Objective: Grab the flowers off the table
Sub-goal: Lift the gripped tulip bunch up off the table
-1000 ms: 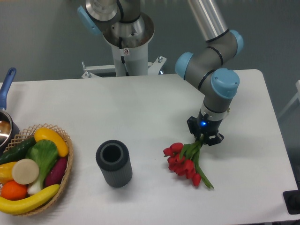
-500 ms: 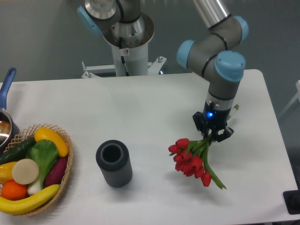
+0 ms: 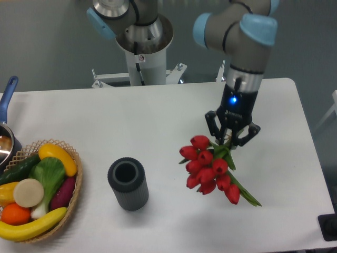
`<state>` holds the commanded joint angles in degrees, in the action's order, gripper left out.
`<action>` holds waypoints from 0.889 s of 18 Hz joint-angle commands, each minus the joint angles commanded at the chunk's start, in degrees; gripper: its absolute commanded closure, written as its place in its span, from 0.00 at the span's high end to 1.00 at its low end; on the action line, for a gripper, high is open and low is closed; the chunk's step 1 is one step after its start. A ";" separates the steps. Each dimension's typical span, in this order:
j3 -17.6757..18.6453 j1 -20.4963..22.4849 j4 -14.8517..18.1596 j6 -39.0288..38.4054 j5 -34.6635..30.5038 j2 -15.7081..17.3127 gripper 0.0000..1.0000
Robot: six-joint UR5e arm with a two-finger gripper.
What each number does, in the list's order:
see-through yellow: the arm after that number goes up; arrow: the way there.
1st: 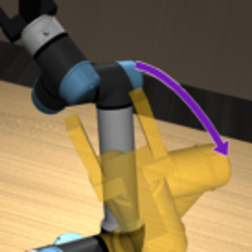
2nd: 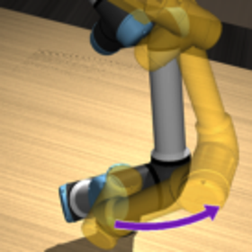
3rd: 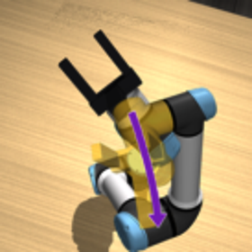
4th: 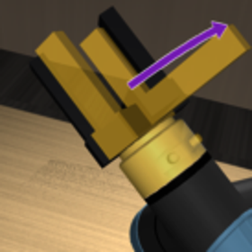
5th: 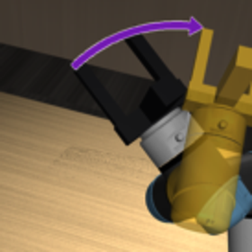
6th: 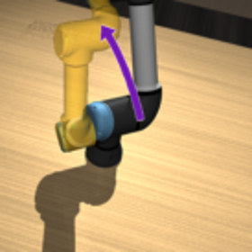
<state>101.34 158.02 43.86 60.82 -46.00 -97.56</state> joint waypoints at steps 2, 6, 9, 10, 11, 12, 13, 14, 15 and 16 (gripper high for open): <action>0.18 0.96 0.00 -2.10 6.15 0.62 0.30; 0.18 1.94 0.09 -3.26 11.45 0.97 0.30; 0.61 2.46 0.00 -2.99 11.72 1.06 0.30; 0.79 2.55 0.00 -3.17 12.33 1.32 0.30; 0.97 2.73 0.09 -3.26 13.21 1.50 0.30; 1.05 2.90 0.09 -3.26 13.91 1.50 0.30; 1.23 2.90 0.09 -3.17 14.27 1.50 0.30; 1.23 2.90 0.00 -3.17 14.36 1.50 0.30; 1.23 2.99 0.09 -3.26 14.36 1.59 0.30; 1.32 2.99 0.09 -3.26 14.36 1.59 0.30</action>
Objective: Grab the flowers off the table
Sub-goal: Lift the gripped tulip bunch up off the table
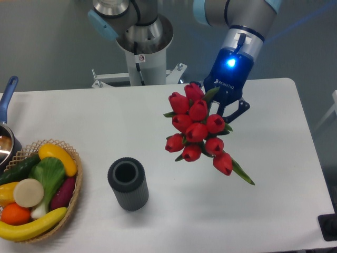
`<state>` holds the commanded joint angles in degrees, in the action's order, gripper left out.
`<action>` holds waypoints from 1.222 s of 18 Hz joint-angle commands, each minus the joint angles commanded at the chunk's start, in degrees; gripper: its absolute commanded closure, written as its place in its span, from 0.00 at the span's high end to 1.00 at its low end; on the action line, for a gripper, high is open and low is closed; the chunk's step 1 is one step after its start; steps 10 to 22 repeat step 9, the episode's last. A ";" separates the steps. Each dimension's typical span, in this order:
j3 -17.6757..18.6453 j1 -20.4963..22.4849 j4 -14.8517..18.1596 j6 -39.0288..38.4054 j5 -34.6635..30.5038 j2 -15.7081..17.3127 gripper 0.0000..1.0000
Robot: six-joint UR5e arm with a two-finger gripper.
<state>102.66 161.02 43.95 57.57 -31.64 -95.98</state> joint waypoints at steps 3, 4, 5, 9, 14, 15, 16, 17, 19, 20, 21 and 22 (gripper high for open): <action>0.96 0.00 -0.09 0.26 0.00 0.44 0.30; 0.88 0.17 -0.09 0.18 0.00 0.53 0.30; 0.97 0.26 0.00 0.18 0.00 0.53 0.30; 1.41 0.35 -0.09 0.26 0.00 0.70 0.30; 1.41 0.35 -0.09 0.26 0.00 0.70 0.30; 1.41 0.35 -0.09 0.26 0.00 0.70 0.30; 1.41 0.35 -0.09 0.26 0.00 0.70 0.30; 1.41 0.35 -0.09 0.26 0.00 0.70 0.30; 1.41 0.35 -0.09 0.26 0.00 0.70 0.30; 1.41 0.35 -0.09 0.26 0.00 0.70 0.30; 1.41 0.35 -0.09 0.26 0.00 0.70 0.30; 1.41 0.35 -0.09 0.26 0.00 0.70 0.30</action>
